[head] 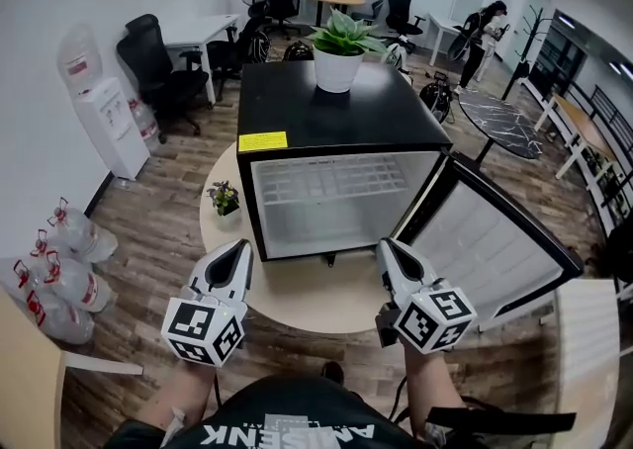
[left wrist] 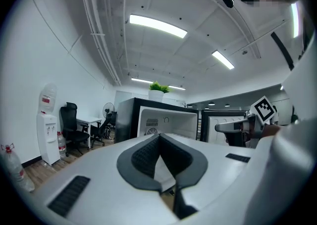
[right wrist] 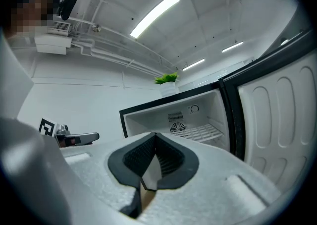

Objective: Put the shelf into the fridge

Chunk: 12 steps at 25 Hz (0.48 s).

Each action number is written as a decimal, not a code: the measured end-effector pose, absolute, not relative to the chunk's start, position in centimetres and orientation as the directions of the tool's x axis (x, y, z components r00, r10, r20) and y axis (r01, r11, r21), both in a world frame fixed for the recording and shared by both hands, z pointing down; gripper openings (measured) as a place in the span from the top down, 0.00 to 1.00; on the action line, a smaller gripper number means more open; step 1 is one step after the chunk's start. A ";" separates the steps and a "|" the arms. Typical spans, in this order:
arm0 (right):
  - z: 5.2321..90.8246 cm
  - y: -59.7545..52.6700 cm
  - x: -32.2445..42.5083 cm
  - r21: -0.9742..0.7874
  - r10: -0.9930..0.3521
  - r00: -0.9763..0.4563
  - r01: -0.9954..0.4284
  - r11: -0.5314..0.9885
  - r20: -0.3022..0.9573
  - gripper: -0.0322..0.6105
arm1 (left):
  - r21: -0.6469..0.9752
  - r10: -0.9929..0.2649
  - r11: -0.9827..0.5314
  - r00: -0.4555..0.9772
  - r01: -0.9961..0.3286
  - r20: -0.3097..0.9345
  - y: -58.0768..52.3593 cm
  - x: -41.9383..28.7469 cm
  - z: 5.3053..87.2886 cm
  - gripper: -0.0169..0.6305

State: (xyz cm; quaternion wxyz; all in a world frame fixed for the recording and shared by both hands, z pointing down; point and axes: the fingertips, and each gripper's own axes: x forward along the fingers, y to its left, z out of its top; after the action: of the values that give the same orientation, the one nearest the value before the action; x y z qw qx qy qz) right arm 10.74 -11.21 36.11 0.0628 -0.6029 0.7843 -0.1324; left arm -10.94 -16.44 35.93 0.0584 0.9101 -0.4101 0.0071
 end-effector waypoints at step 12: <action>36.0 -11.8 11.2 -0.269 -0.954 -0.294 -0.925 0.267 0.065 0.94 | 0.110 -0.760 -0.645 0.650 -0.757 0.014 -16.5 -9.9 34.4 0.97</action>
State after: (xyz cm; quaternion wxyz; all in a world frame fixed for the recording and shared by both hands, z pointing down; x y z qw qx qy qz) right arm 11.19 -11.81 36.00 0.0549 -0.5916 0.7940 -0.1288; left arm -9.92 -16.46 34.35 0.0530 0.9066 -0.4183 -0.0169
